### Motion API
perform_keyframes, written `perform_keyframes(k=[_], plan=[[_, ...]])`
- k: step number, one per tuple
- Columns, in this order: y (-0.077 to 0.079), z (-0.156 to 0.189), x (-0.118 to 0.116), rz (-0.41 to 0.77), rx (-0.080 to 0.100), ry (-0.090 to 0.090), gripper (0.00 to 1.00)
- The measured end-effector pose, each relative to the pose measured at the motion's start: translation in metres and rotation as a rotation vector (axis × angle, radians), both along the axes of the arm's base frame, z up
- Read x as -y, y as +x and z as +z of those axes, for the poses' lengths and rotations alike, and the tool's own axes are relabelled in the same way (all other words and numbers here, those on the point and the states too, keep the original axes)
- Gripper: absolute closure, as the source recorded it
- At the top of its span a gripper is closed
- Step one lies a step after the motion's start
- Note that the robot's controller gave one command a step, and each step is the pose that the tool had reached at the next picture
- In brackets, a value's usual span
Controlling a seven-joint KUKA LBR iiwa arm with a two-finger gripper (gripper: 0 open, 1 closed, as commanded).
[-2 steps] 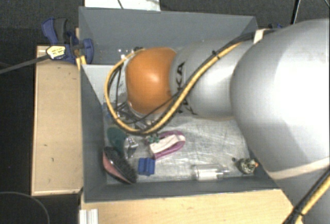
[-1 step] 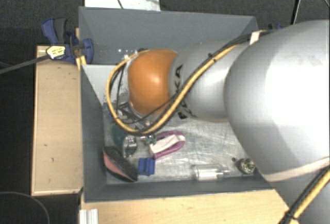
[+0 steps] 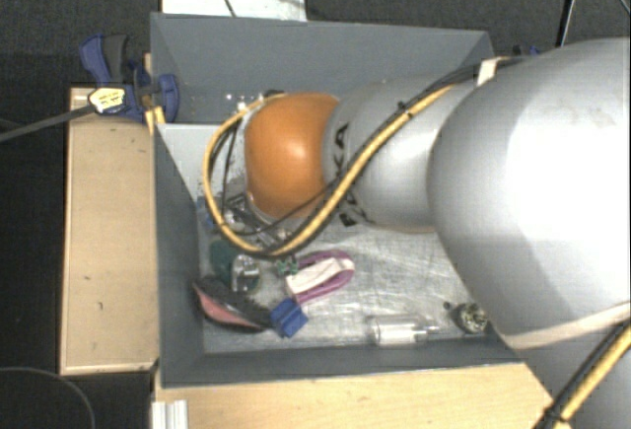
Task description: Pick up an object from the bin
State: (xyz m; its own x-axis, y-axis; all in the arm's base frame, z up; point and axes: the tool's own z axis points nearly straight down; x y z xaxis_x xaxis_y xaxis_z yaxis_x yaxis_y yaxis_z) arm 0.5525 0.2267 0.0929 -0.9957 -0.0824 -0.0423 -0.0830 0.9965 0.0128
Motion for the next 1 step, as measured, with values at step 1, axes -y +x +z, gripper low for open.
perform_keyframes(k=[1], plan=[[-0.0153, 0.1359, 0.0047, 0.033, -0.032, -0.014, 1.0]])
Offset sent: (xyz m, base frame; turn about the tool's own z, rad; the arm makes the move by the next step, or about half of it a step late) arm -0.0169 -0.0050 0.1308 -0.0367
